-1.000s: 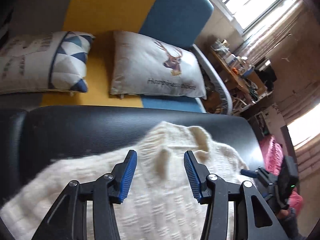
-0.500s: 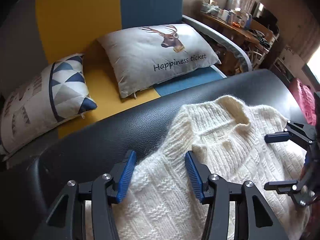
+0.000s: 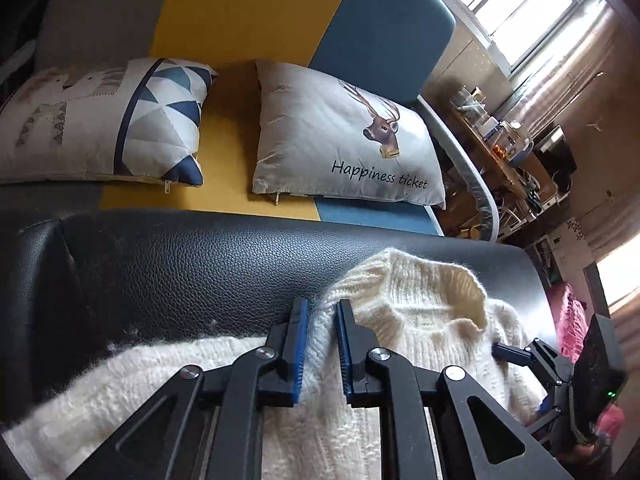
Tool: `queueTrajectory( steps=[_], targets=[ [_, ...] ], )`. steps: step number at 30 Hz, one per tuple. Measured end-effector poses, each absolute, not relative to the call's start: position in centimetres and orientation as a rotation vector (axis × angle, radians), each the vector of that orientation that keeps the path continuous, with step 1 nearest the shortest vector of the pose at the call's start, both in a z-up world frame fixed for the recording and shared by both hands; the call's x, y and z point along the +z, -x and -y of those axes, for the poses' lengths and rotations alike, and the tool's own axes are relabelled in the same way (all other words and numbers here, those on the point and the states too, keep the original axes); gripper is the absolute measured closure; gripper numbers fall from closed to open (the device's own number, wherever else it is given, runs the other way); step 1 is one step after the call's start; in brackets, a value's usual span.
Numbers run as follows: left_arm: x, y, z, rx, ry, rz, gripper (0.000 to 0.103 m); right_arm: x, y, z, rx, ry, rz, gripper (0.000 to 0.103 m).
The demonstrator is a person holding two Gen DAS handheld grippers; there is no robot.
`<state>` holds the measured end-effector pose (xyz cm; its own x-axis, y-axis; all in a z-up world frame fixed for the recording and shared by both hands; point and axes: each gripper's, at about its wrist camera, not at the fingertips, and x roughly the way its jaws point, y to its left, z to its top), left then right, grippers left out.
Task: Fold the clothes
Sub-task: 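Grasp the sweater collar with the left gripper and pull it straight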
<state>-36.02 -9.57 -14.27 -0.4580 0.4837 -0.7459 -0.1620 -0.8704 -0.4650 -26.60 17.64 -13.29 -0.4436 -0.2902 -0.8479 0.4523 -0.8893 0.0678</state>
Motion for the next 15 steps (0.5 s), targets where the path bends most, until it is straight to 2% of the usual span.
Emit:
queueTrajectory(
  steps=[2, 6, 8, 15],
  targets=[
    [-13.2, 35.2, 9.7, 2.355, 1.359, 0.492, 0.076, -12.0, 25.0, -19.6, -2.359, -1.321, -0.126, 0.014],
    [-11.1, 30.7, 9.7, 2.349, 1.293, 0.502, 0.059, -9.3, 21.8, -23.5, -2.391, -1.303, 0.093, 0.014],
    [-11.0, 27.7, 9.1, 2.312, 1.28, 0.503, 0.054, -8.5, 19.5, -25.7, -2.426, -1.316, 0.181, 0.014],
    [-13.1, 17.2, 5.6, 2.178, 1.358, 0.47, 0.054, -9.5, 10.2, -33.8, -2.591, -1.479, 0.361, 0.014]
  ],
)
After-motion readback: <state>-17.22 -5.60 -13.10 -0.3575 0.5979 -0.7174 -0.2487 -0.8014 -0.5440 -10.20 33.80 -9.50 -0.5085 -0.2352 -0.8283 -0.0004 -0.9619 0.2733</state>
